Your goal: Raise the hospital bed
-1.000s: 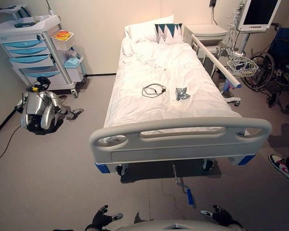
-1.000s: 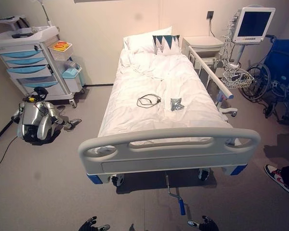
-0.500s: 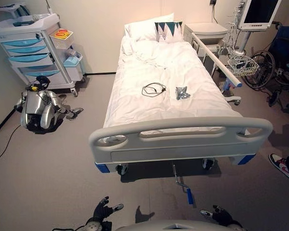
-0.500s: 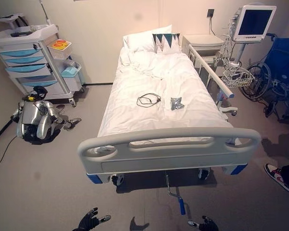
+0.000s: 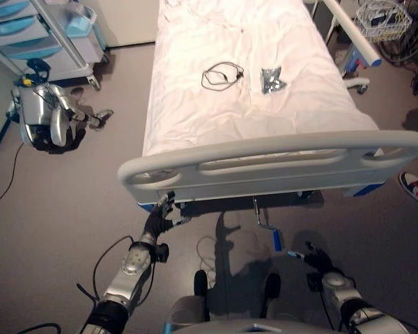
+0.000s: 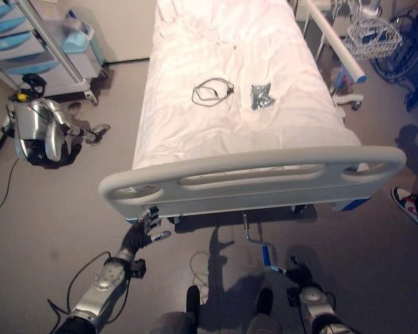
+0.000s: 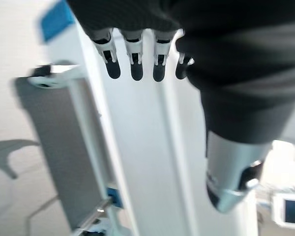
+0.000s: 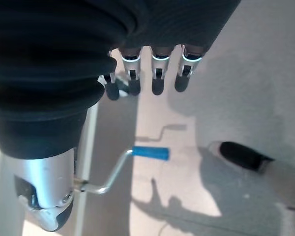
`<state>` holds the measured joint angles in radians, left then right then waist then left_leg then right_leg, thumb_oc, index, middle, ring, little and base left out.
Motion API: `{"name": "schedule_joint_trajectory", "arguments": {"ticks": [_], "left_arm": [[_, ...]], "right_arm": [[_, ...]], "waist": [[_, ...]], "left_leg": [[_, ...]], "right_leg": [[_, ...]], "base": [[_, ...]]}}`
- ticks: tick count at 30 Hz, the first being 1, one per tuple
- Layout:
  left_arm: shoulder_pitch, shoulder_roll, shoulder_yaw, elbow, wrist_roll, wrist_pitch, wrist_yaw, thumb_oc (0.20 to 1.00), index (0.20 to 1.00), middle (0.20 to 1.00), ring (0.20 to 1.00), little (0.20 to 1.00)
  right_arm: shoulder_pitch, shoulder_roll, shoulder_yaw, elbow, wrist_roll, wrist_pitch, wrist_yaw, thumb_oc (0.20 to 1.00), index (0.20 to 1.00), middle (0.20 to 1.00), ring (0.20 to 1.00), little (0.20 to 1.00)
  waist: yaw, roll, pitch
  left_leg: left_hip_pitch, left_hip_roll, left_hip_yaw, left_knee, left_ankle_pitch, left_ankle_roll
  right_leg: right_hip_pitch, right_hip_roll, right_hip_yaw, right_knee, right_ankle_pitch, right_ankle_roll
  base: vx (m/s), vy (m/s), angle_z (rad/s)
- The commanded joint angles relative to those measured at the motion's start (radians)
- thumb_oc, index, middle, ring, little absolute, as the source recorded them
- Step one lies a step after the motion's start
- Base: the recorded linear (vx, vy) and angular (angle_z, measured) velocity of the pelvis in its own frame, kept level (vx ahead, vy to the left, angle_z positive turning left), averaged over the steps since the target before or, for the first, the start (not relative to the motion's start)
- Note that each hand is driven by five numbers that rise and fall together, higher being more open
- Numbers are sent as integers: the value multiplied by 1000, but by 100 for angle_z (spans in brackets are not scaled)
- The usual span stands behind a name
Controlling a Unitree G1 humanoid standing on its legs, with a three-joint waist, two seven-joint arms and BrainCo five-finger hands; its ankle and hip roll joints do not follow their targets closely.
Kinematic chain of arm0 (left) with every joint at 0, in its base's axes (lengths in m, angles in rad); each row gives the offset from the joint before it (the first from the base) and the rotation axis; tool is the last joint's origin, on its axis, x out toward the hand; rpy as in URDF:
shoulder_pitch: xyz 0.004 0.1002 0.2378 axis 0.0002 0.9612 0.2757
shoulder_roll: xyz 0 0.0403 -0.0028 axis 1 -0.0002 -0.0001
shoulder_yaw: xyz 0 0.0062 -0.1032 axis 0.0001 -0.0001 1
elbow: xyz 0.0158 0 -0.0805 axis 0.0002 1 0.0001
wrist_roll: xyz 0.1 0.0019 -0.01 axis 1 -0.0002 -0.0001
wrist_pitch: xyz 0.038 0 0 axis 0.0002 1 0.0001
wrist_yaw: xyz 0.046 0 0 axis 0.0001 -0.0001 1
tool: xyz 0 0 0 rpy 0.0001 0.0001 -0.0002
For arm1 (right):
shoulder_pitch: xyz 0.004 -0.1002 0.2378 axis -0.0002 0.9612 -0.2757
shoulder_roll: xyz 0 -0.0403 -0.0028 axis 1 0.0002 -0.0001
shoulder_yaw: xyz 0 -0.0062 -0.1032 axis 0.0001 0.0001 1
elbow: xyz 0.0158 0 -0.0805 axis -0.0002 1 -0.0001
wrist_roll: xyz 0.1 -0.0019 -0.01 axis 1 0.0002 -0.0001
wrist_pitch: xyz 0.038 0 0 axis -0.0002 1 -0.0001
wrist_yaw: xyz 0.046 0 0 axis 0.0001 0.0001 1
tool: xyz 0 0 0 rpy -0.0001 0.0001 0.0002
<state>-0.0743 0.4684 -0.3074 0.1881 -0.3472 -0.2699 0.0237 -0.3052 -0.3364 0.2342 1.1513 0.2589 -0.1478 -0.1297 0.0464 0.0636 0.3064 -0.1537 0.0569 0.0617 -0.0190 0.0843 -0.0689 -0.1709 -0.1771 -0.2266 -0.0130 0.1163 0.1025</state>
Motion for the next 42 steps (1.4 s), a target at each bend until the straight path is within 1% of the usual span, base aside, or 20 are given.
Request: {"name": "schedule_joint_trajectory", "arguments": {"ticks": [1,2,3,5,8,9,10,12,13,17,18,22,23,24,26,29,30,34,37,42], "left_arm": [[-105,10,-10,-73,-29,-44,-3,1000,1000,1000,1000,1000],[-107,10,-10,-74,-29,-43,-3,1000,1000,1000,1000,1000],[-159,24,-39,-150,-30,-46,-3,1000,1000,1000,1000,1000],[-179,27,-49,-188,-33,-47,-4,1000,1000,1000,1000,1000],[-256,39,-93,-318,-51,-59,1,1000,1000,1000,1000,1000],[-273,42,-95,-338,-59,-61,6,1000,1000,1000,1000,1000],[-274,42,-95,-338,-60,-61,6,1000,1000,1000,1000,1000],[-313,41,-97,-393,-76,-66,27,1000,1000,1000,1000,1000],[-313,41,-96,-394,-76,-66,28,1000,1000,1000,1000,1000],[-364,28,-115,-458,-107,-71,63,1000,1000,1000,1000,1000],[-387,20,-121,-477,-116,-74,77,1000,1000,1000,1000,1000],[-401,10,-119,-493,-119,-71,93,1000,1000,1000,1000,1000],[-409,9,-120,-497,-117,-69,99,1000,1000,1000,1000,1000],[-418,7,-121,-508,-120,-68,101,1000,1000,1000,1000,1000],[-426,0,-120,-522,-127,-69,116,1000,1000,1000,1000,1000],[-427,0,-119,-527,-135,-66,118,1000,1000,1000,1000,1000],[-428,3,-114,-532,-145,-66,130,1000,1000,1000,1000,1000],[-431,9,-111,-542,-154,-65,136,1000,1000,1000,1000,1000],[-441,22,-105,-565,-165,-63,147,1000,1000,1000,1000,1000],[-432,35,-100,-566,-199,-62,148,1000,1000,1000,1000,1000]], "right_arm": [[-95,15,25,-2,47,-13,-29,1000,1000,1000,1000,1000],[-96,15,25,-1,47,-13,-28,1000,1000,1000,1000,1000],[-128,0,21,0,61,-17,-39,1000,1000,1000,1000,1000],[-146,-10,19,1,63,-18,-46,1000,1000,1000,1000,1000],[-213,-33,19,-36,93,-32,-70,1000,1000,1000,1000,1000],[-219,-38,21,-54,101,-39,-76,1000,1000,1000,1000,1000],[-219,-38,20,-55,101,-39,-76,1000,1000,1000,1000,1000],[-242,-43,16,-96,127,-51,-95,1000,1000,1000,1000,1000],[-242,-43,16,-96,127,-50,-95,1000,1000,1000,1000,1000],[-290,-56,21,-134,146,-60,-123,1000,1000,1000,1000,1000],[-315,-64,19,-138,164,-65,-135,1000,1000,1000,1000,1000],[-333,-69,22,-161,165,-67,-151,1000,1000,1000,1000,1000],[-340,-69,21,-169,168,-69,-160,1000,1000,1000,1000,1000],[-347,-70,16,-179,171,-73,-167,1000,1000,1000,1000,1000],[-366,-79,14,-207,178,-74,-186,1000,1000,1000,1000,1000],[-381,-83,13,-217,189,-76,-192,1000,1000,1000,1000,1000],[-401,-88,16,-203,194,-71,-196,1000,1000,1000,1000,1000],[-436,-98,31,-183,208,-66,-189,1000,1000,1000,1000,1000],[-473,-107,48,-163,237,-59,-174,1000,1000,1000,1000,1000],[-520,-121,74,-144,271,-56,-150,1000,1000,1000,1000,1000]], "waist": [[12,-20,61],[13,-21,59],[16,-12,96],[17,-8,106],[10,2,163],[7,2,179],[7,1,177],[-1,-2,213],[-1,-2,211],[-10,-3,214],[-12,-4,214],[-17,-7,214],[-17,-8,214],[-19,-8,214],[-23,-12,214],[-23,-14,214],[-22,-18,214],[-18,-22,214],[-13,-23,214],[-4,-21,214]], "left_leg": [[-81,-1,-29,74,15,0],[-87,-1,-28,77,14,1],[-145,2,-35,113,18,-2],[-177,2,-39,130,18,-1],[-270,7,-43,175,20,0],[-291,8,-42,188,22,-3],[-295,7,-42,191,21,-3],[-359,9,-51,236,18,-5],[-366,8,-51,242,15,-5],[-505,7,-56,295,12,-13],[-562,6,-59,308,15,-17],[-618,4,-58,340,4,-19],[-626,5,-62,345,-15,-25],[-669,5,-61,357,2,-22],[-728,3,-62,375,0,-26],[-763,3,-63,386,-2,-27],[-797,4,-62,403,-7,-28],[-834,1,-63,422,-14,-25],[-880,3,-63,440,-21,-24],[-911,5,-61,448,-28,-23]], "right_leg": [[-91,-63,48,162,-15,48],[-96,-63,49,165,-16,48],[-155,-70,48,208,-21,44],[-189,-71,50,228,-24,43],[-300,-73,62,296,-29,42],[-318,-73,62,310,-32,41],[-322,-74,62,313,-33,40],[-382,-74,68,356,-38,37],[-389,-75,69,362,-41,37],[-512,-76,76,410,-41,38],[-565,-77,78,421,-36,40],[-618,-78,83,446,-43,41],[-626,-80,85,457,-61,47],[-665,-83,84,465,-45,41],[-718,-85,87,479,-44,40],[-753,-84,92,492,-45,38],[-783,-85,96,505,-46,35],[-821,-84,100,519,-50,31],[-861,-88,98,537,-57,29],[-890,-93,93,541,-60,29]], "base": [[-159,-14,-4],[-237,-30,-2],[-123,-17,-3],[-137,-14,6],[-153,-9,1],[-96,-11,4],[-120,-36,8],[-118,-31,3],[-100,-28,1],[-98,-13,6],[-67,-8,5],[-28,3,-1],[0,0,0],[-53,-2,1],[-71,9,3],[-20,-3,6],[-18,0,8],[-11,9,4],[0,0,0],[22,4,2]]}}
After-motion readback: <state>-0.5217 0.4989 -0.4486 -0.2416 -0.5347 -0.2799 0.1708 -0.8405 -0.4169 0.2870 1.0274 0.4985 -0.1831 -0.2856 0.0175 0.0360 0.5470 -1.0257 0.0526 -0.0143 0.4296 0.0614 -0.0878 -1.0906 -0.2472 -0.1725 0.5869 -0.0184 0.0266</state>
